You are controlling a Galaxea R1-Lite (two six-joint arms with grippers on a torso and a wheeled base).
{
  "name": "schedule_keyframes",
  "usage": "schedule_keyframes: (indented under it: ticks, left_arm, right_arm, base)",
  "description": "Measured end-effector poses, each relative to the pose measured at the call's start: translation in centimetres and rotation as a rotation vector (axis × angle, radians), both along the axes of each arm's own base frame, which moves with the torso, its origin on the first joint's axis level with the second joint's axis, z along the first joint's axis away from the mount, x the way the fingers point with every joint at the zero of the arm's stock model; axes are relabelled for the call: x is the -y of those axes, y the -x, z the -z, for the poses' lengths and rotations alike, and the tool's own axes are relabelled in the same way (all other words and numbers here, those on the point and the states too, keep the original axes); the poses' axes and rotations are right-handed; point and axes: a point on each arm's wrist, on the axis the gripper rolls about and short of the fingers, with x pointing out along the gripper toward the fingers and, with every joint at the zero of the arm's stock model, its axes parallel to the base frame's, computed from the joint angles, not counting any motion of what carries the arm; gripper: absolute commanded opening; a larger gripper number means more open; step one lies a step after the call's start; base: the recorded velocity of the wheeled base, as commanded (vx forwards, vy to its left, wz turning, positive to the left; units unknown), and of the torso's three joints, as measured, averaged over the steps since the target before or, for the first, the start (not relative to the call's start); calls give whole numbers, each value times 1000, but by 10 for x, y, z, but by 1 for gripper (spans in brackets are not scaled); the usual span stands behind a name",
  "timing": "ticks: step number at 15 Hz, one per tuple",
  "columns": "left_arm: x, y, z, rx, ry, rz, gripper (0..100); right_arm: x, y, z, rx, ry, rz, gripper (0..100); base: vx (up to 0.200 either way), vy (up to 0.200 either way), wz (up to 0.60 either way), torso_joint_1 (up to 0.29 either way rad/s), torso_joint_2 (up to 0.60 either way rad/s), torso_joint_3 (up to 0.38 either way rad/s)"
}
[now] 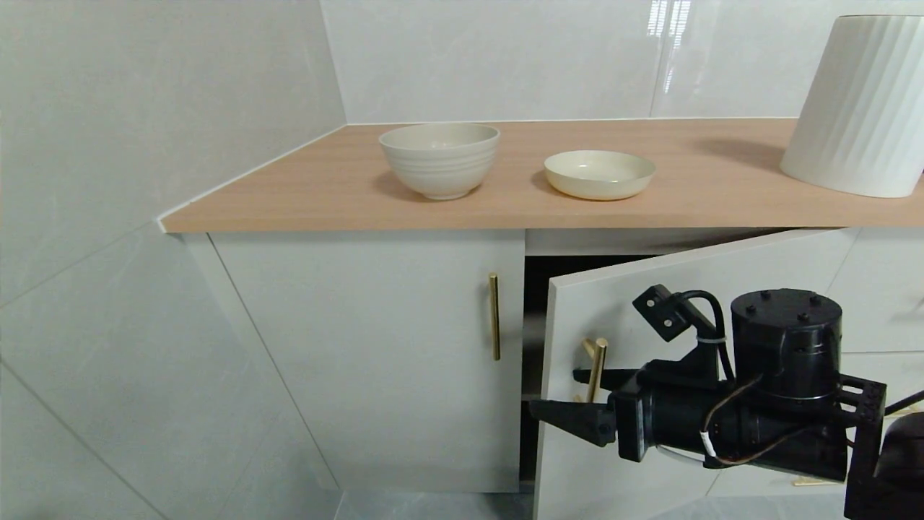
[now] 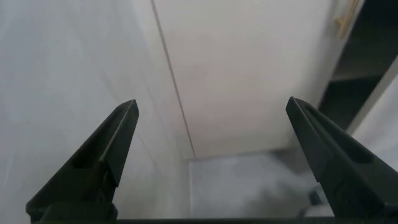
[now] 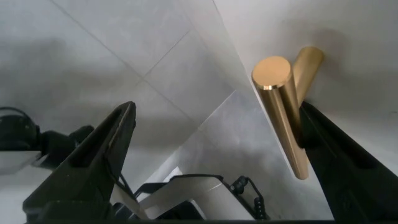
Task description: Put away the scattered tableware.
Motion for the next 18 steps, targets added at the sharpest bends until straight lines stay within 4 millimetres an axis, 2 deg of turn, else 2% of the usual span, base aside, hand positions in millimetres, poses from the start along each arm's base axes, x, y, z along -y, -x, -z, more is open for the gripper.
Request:
schedule_keyframes:
  ticks: [3,5,10,13,14,18]
  left_arm:
    - [2,-37,-38,-108,11,65,100]
    - [12,-65,-52,-192,19,177,100]
    - [51,-121,-57,-327,-35,311,100]
    - [72,-146,-51,-369,-62,346,100]
    - [79,-153,-49,-386,-70,360,0]
    - [104,-170,-50,-427,33,461,0]
  right_arm:
    - [4,7,2,-9,4,-16,100]
    - [7,10,4,-18,5,-28,100]
    - [15,21,8,-37,14,-37,100]
    - [17,23,8,-45,15,-48,100]
    - [17,23,9,-48,13,-58,100]
    - [19,25,9,-50,13,-64,100]
  base:
    - [0,0,0,0,0,0]
    - [0,0,0,0,0,0]
    - [0,0,0,0,0,0]
    - [0,0,0,0,0,0]
    - [0,0,0,0,0,0]
    - [0,0,0,0,0,0]
